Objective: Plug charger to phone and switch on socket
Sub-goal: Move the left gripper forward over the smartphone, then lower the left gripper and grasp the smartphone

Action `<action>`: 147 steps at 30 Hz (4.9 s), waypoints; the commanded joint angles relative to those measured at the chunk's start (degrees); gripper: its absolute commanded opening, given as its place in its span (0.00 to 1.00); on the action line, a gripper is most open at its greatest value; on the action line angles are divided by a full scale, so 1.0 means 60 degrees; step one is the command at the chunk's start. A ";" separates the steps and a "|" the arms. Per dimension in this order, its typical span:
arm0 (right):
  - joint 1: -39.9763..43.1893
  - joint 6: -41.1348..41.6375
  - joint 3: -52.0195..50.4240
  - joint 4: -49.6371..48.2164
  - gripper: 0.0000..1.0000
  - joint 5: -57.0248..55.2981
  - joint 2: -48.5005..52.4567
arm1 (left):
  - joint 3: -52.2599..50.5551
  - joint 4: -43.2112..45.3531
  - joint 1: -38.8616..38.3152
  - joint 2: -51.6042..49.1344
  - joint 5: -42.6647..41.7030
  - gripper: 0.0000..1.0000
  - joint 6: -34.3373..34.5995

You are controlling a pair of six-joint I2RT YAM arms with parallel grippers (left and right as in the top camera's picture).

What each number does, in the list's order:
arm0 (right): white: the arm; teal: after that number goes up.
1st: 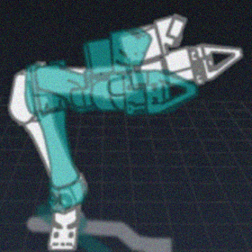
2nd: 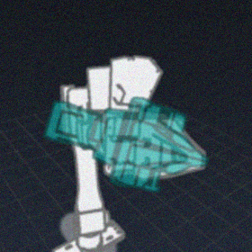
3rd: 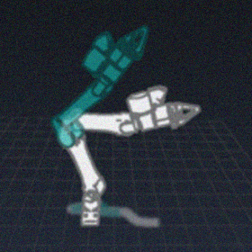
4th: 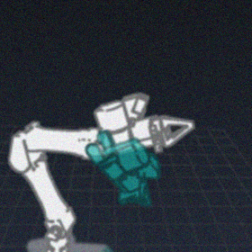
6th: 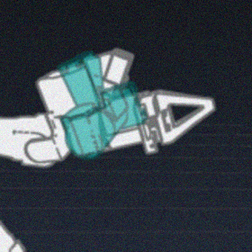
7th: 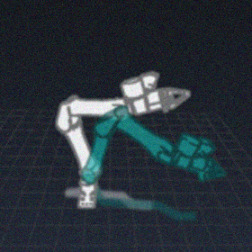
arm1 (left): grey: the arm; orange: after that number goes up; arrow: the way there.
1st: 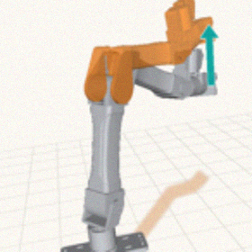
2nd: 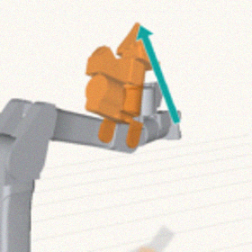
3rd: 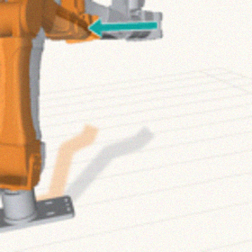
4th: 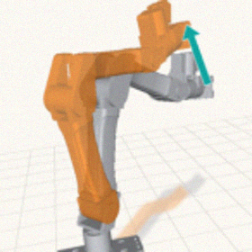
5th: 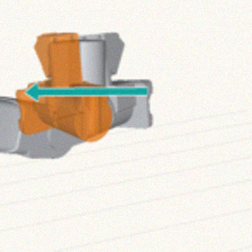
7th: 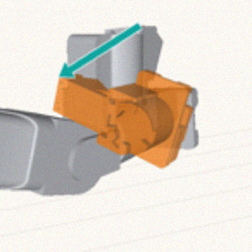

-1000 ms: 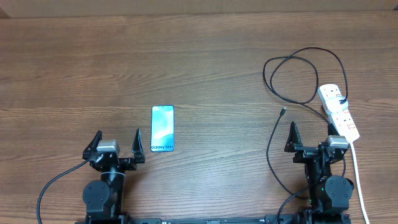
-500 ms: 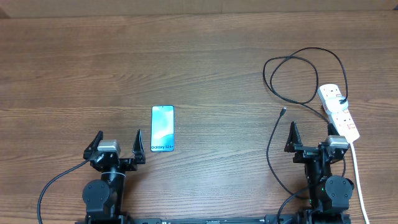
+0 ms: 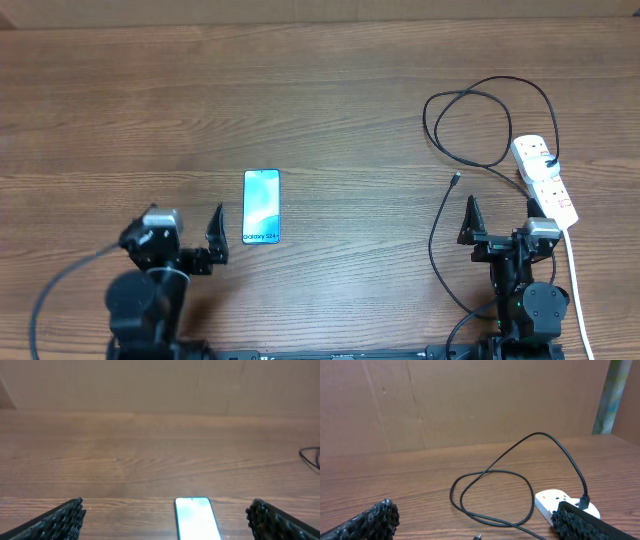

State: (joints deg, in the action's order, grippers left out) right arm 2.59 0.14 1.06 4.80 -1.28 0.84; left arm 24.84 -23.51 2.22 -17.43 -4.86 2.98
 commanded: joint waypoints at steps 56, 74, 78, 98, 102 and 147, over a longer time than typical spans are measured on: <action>0.0025 -0.0036 -0.0102 -0.0029 1.00 0.0055 -0.0113 | 0.9063 -0.7082 -0.3126 -1.4677 0.0867 0.99 0.2652; 0.0025 -0.0036 -0.0102 -0.0029 1.00 0.0058 -0.0113 | 0.8932 -0.6612 -0.3333 -1.5285 0.1122 1.00 0.2648; 0.0025 -0.0036 -0.0102 -0.0029 1.00 0.0058 -0.0113 | 0.8768 -0.6499 -0.3340 -1.5293 0.1111 0.99 0.2652; 0.0025 -0.0036 -0.0102 -0.0029 1.00 0.0058 -0.0113 | 0.7155 -0.4586 -0.3340 -1.5293 0.0878 1.00 0.2951; 0.0025 -0.0036 -0.0102 -0.0029 1.00 0.0058 -0.0113 | 0.7118 -0.4452 -0.3340 -1.5296 0.0889 1.00 0.2943; 0.0025 -0.0036 -0.0102 -0.0029 1.00 0.0058 -0.0113 | 0.6051 -0.3399 -0.3340 -1.5329 0.0914 0.84 0.2973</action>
State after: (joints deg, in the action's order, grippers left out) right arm 2.59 0.16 1.06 4.75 -1.28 0.73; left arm 64.05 -43.40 -17.54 -107.13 1.06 19.79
